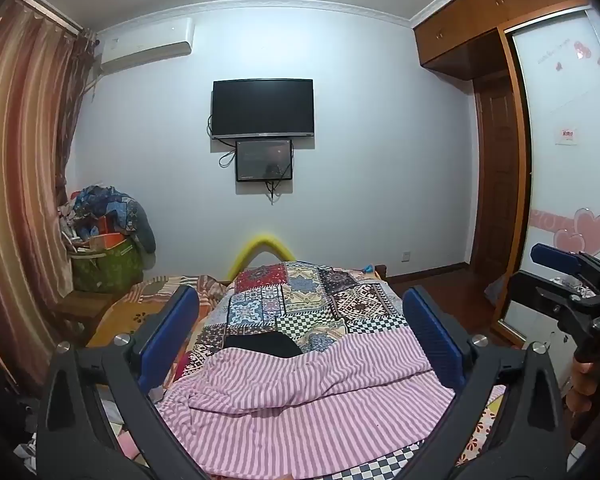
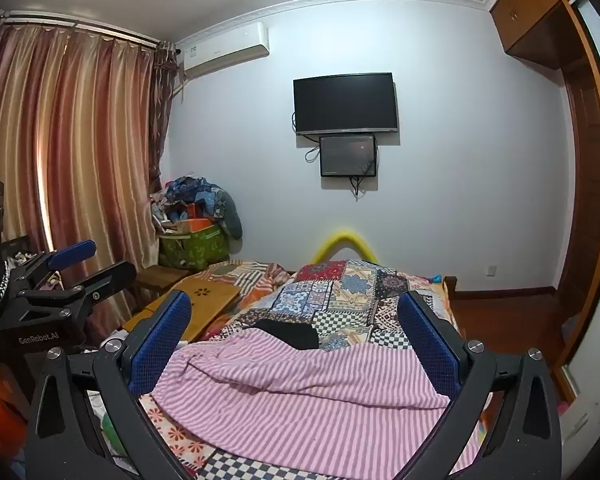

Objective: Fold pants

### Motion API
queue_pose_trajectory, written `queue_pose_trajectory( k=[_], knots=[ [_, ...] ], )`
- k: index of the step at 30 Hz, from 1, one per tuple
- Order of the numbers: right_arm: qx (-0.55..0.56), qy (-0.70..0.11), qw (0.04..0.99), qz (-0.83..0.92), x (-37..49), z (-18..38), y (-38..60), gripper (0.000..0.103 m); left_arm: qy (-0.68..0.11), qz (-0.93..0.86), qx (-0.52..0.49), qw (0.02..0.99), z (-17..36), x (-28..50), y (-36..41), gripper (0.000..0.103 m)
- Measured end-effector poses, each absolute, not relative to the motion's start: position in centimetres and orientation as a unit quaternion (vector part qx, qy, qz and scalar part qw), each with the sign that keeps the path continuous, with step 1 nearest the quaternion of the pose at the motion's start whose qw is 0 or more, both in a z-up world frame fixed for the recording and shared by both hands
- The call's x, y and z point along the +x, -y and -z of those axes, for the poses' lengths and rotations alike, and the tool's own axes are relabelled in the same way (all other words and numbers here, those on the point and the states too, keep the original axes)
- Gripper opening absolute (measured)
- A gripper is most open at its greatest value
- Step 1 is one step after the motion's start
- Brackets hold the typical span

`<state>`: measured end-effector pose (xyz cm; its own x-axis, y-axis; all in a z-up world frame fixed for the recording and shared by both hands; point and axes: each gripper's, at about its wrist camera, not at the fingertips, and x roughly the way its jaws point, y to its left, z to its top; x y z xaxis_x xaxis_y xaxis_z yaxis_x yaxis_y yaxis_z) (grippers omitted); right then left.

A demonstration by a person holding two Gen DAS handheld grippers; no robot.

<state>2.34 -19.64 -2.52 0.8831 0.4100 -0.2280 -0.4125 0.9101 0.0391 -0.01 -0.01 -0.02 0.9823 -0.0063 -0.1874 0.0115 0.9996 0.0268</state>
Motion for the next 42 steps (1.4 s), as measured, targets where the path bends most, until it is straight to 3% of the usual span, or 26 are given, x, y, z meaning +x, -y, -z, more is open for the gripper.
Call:
queue_pose_trajectory(
  k=[42],
  knots=[
    [-0.012, -0.109, 0.973, -0.205, 2.0, 2.0, 19.5, 0.103, -0.109, 0.017, -0.009, 0.994, 1.1, 1.3, -1.3, 0.103]
  ],
)
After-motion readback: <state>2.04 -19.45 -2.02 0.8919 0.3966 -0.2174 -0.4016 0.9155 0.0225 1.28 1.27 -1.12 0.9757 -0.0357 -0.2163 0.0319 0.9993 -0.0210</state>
